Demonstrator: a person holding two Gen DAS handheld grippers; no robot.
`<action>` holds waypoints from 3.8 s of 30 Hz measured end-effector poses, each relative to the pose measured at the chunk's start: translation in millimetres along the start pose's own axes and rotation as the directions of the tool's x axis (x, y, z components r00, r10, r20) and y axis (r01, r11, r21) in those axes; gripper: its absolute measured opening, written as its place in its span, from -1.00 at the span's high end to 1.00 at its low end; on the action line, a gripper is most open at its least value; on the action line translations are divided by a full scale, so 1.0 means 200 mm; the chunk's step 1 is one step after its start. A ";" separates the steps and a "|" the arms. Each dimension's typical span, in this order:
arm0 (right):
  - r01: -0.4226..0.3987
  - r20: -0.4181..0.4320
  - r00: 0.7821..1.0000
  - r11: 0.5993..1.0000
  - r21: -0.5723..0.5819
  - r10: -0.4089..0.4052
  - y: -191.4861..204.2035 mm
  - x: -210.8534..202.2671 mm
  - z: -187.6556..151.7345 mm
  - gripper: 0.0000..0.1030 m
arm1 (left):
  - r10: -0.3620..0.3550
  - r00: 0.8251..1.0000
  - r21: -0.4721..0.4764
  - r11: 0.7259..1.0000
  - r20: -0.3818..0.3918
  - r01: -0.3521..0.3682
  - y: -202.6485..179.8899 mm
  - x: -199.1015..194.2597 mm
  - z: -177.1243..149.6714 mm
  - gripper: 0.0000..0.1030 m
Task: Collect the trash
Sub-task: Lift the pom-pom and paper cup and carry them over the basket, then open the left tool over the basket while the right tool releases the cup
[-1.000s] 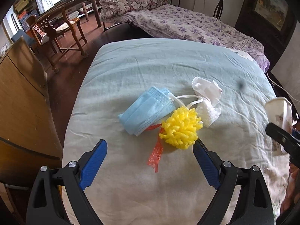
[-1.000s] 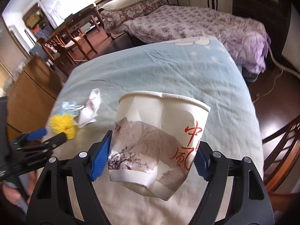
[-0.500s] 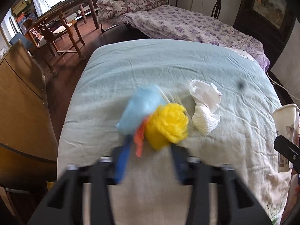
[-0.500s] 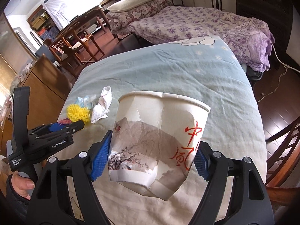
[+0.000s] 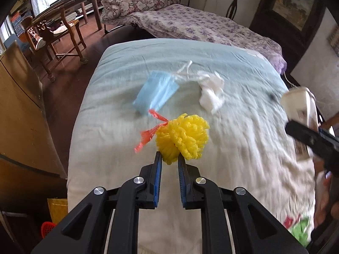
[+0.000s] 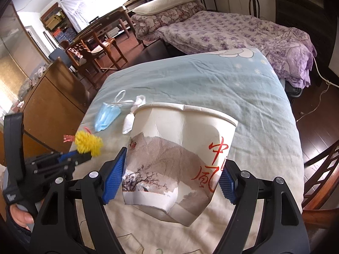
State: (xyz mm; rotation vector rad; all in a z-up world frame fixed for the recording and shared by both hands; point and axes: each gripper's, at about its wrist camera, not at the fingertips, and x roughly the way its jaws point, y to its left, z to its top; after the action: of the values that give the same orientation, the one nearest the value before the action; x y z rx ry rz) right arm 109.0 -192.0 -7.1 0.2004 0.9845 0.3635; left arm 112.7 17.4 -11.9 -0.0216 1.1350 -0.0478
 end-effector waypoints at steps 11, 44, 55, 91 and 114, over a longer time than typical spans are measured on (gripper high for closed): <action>-0.064 -0.041 0.997 0.997 -0.049 0.062 0.19 -0.08 -0.22 -0.46 | 0.013 1.000 -0.040 0.999 0.017 -0.013 0.10 -0.20 -0.25 0.71; -0.264 -0.288 0.947 0.856 -0.445 0.142 1.29 -0.01 -0.62 -0.46 | 0.078 0.997 -0.356 0.931 -0.029 -0.083 0.86 -0.50 -1.10 0.71; -0.305 -0.369 0.923 0.795 -0.524 0.110 1.69 0.17 -0.70 -0.46 | 0.104 0.992 -0.501 0.856 -0.079 -0.129 1.18 -0.44 -1.27 0.71; -0.464 -0.641 0.766 0.654 -0.598 -0.042 2.58 0.85 -1.28 -0.49 | 0.118 0.943 -0.797 0.508 -0.311 -0.326 1.95 -0.18 -1.86 0.66; -0.414 -0.593 0.804 0.672 -0.615 -0.047 2.48 0.77 -1.16 -0.56 | 0.179 0.928 -0.786 0.494 -0.327 -0.372 1.91 -0.30 -1.80 0.01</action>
State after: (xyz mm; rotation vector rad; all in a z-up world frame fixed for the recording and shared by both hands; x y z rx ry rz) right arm -112.7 324.7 -91.3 -0.5854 1.3342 1.0386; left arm -228.6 404.1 -125.1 -0.7263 1.2607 0.8374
